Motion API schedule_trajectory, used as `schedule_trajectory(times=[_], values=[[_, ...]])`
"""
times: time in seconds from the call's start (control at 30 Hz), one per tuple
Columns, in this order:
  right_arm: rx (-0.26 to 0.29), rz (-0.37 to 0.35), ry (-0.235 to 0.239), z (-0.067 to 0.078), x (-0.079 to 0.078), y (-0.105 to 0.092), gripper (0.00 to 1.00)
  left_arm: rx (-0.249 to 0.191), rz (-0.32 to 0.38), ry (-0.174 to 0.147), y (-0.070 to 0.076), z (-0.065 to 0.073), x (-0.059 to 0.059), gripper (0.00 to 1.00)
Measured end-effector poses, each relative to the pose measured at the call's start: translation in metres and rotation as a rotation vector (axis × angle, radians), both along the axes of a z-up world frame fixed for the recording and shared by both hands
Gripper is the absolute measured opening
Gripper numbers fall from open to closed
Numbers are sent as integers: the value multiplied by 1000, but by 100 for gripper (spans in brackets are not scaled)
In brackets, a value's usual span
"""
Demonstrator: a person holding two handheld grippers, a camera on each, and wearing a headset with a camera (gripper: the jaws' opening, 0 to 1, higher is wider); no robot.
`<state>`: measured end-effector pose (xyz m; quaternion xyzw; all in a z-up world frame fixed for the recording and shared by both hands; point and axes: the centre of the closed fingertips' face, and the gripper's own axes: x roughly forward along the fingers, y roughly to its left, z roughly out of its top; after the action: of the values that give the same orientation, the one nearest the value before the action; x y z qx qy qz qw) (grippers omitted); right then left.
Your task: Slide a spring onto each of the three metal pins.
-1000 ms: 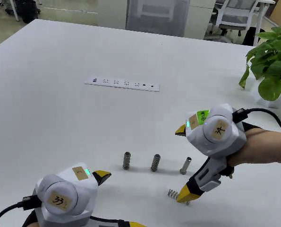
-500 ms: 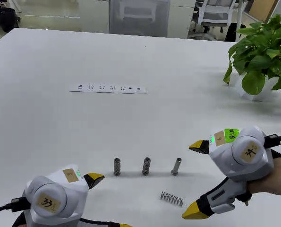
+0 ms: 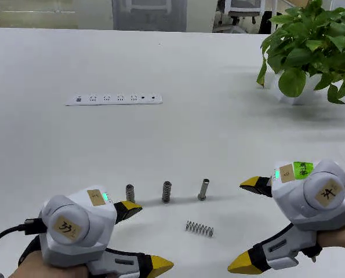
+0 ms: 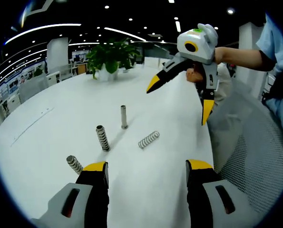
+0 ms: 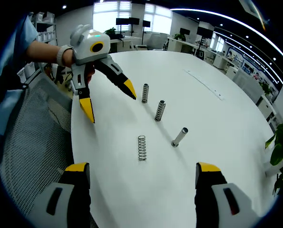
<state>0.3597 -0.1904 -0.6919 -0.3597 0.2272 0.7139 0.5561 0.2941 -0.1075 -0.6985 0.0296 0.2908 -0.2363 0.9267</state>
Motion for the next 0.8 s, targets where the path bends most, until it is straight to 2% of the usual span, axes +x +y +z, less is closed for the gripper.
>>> schedule_trajectory(times=[0.13, 0.23, 0.37, 0.5, 0.63, 0.7, 0.73, 0.8], values=[[3, -17, 6, -1, 1, -6, 93, -4, -41, 10, -7, 1, 11, 58], [8, -34, 12, 0, 2, -10, 93, 22, -69, 16, -10, 0, 19, 52], [11, -54, 19, -2, 3, -15, 93, 29, -122, 27, -19, 0, 29, 45], [16, -72, 28, -3, 2, -21, 93, 82, -179, 41, -25, -4, 39, 40], [22, -88, 35, -3, 3, -26, 93, 107, -214, 57, -29, -8, 46, 29], [22, -94, 38, -3, 3, -28, 92, 120, -245, 81, -32, -12, 46, 25], [22, -96, 38, -3, 3, -29, 92, 149, -261, 80, -32, -14, 47, 25], [24, -103, 39, -3, 4, -32, 92, 154, -281, 93, -34, -17, 48, 23]])
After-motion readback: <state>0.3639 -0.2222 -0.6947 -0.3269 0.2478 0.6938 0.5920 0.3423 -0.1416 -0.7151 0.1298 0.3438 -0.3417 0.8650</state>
